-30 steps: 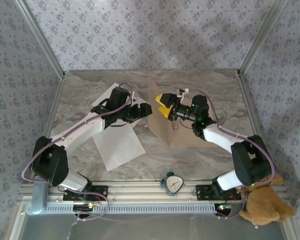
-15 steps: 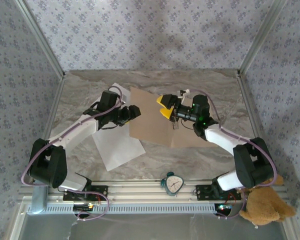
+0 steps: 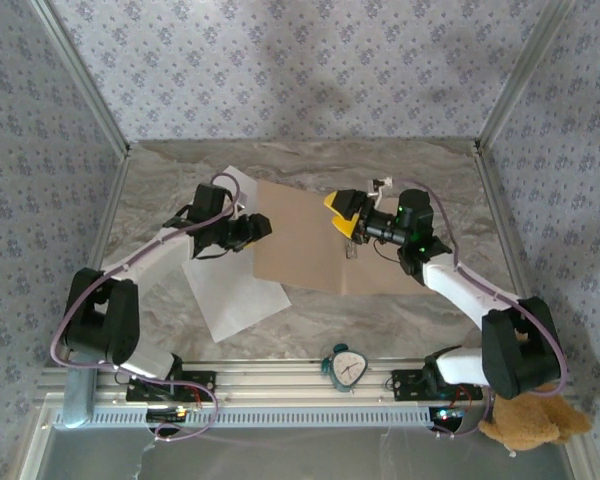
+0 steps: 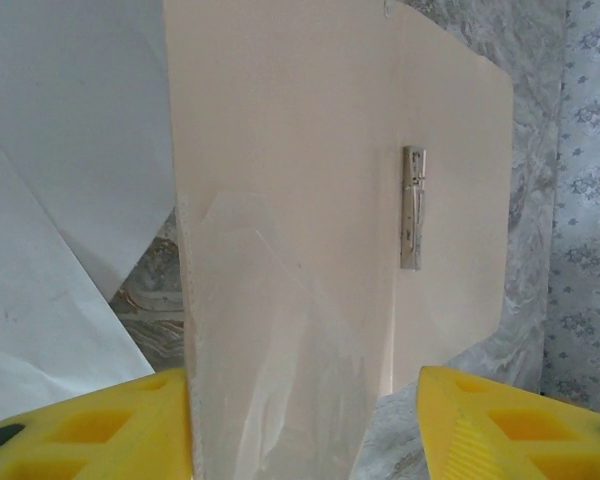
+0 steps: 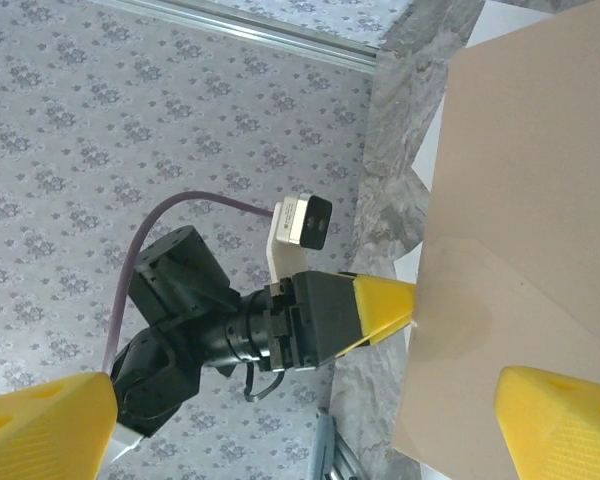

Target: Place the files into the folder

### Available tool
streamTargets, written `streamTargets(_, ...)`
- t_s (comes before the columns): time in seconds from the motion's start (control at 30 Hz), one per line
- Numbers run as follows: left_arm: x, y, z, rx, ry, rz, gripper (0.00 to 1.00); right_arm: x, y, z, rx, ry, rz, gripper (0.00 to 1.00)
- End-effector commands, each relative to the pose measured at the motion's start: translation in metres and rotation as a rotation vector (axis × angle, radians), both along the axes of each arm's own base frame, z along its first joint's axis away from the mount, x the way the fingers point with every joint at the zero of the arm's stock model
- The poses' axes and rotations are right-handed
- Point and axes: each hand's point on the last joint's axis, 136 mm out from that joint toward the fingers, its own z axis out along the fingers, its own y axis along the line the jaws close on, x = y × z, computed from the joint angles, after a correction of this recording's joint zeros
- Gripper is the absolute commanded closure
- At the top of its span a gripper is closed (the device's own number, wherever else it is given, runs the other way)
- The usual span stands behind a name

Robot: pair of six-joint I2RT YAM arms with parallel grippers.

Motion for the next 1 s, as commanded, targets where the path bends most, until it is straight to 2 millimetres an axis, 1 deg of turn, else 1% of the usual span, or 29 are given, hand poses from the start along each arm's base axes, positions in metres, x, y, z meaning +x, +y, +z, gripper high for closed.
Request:
streamTargets(0.0, 0.004, -0.009, 0.001, -0.038, -0.039, -0.057, 0.45, -0.007, -0.006, -0.002, -0.022, -0.015, 0.01, 0.01)
streamTargets(0.2, 0.013, -0.014, -0.017, -0.064, -0.014, -0.023, 0.49, -0.007, -0.013, -0.005, -0.031, -0.008, -0.005, 0.01)
streamTargets(0.3, 0.016, -0.019, -0.019, -0.075, -0.017, -0.015, 0.5, -0.007, -0.016, -0.005, -0.032, -0.006, -0.009, 0.01)
streamTargets(0.53, 0.016, -0.031, -0.034, -0.058, -0.008, -0.004, 0.52, -0.007, -0.021, -0.006, -0.043, -0.008, -0.025, 0.0)
streamTargets(0.77, 0.013, -0.044, -0.047, -0.027, 0.002, -0.003, 0.55, -0.008, -0.021, -0.008, -0.047, 0.003, -0.025, 0.0)
streamTargets(0.9, 0.01, -0.047, -0.055, -0.006, 0.009, -0.001, 0.56, -0.009, -0.023, -0.01, -0.053, 0.005, -0.031, 0.0)
streamTargets(0.97, 0.01, -0.045, -0.057, 0.012, 0.012, 0.002, 0.53, -0.009, -0.023, -0.01, -0.054, 0.005, -0.031, 0.0)
